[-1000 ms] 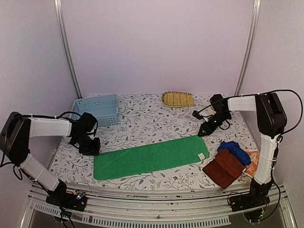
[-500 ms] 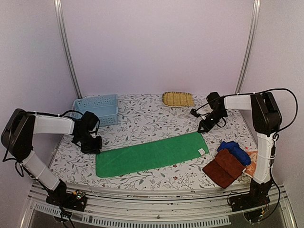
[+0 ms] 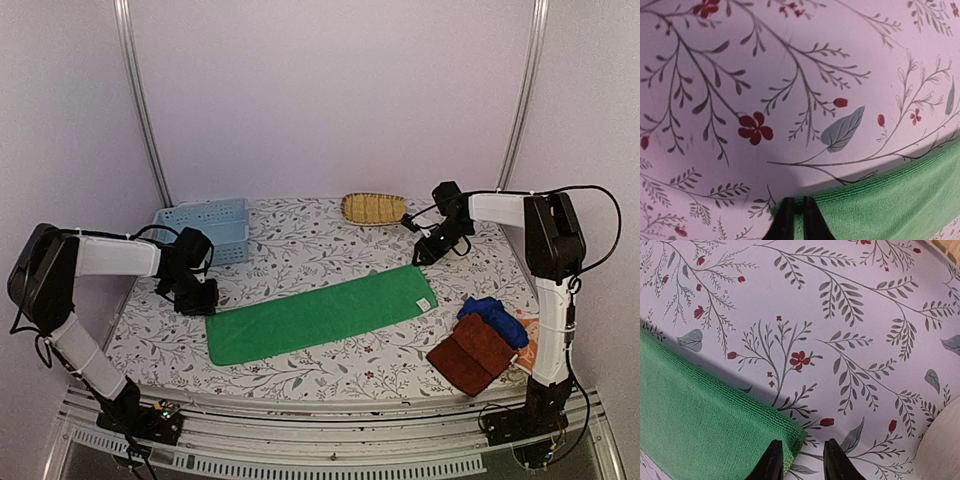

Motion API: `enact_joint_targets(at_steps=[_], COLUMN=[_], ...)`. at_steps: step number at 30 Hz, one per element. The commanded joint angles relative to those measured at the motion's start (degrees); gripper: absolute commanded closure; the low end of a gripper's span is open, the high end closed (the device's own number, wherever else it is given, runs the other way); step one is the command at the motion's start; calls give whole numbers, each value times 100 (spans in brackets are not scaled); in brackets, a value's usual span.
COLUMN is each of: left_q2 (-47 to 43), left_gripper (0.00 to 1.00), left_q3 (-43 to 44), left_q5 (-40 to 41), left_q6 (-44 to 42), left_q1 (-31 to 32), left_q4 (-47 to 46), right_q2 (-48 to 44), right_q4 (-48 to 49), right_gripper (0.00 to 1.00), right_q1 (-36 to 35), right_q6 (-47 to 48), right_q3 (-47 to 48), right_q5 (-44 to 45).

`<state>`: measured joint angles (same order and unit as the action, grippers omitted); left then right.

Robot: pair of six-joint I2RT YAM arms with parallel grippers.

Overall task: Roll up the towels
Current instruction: Move the towel to the center of the board.

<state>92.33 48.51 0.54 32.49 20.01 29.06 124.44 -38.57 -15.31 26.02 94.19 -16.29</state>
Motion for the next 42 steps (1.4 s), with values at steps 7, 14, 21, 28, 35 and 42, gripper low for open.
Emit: enact_joint_targets(at_steps=[7, 14, 21, 28, 35, 42], left_q2=[-605, -594, -487, -453, -363, -304], left_gripper=[70, 75, 82, 82, 83, 83], left_q3=[308, 185, -38, -8, 120, 137], left_q5=[228, 97, 7, 67, 186, 226], left_q6=[-17, -302, -239, -266, -361, -399], left_q1=[372, 1228, 1547, 1576, 1576, 1576], left_q4=[398, 45, -124, -169, -112, -102], right_q2=[-770, -808, -593, -300, -120, 10], right_q4=[-441, -423, -375, -444, -482, -643], right_gripper=[63, 62, 62, 61, 61, 72], right_q1=[98, -50, -248, -487, -374, 86], right_q6=[-363, -285, -377, -383, -405, -355], right_q3=[-702, -1024, -832, -777, -898, -626], right_q5=[-353, 89, 478, 1247, 1803, 938])
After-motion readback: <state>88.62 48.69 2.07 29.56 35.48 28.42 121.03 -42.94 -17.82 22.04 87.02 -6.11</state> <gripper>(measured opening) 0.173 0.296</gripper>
